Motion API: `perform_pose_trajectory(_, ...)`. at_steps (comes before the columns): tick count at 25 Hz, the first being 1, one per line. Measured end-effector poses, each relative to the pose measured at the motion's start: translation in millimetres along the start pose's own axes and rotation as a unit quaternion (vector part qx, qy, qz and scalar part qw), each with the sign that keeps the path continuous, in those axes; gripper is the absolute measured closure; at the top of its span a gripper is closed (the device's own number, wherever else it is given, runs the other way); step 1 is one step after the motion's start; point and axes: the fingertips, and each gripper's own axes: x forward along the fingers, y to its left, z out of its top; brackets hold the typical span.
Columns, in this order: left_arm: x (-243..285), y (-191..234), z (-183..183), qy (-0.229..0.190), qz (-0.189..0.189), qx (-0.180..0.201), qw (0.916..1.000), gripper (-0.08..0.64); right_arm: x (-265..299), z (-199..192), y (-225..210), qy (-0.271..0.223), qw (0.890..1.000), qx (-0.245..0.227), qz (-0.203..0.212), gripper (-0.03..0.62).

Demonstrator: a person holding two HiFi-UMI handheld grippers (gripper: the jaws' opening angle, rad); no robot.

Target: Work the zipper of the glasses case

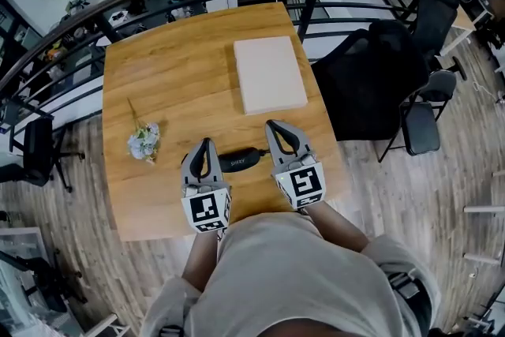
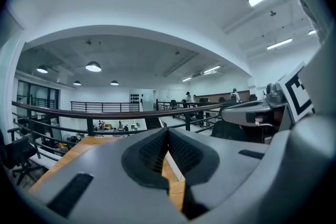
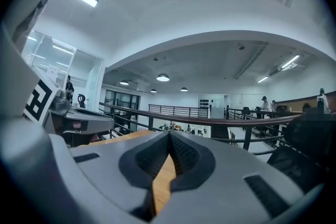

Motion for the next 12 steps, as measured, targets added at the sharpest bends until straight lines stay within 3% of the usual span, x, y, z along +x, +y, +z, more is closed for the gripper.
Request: perform_pose_trajectory(12,3.4,6.1,-3.8,0.008,0.01,-0.009,0.9999,0.535,-1.3,-2.3,-9.7,0.003,1.0,-0.012,-0.007,0.568)
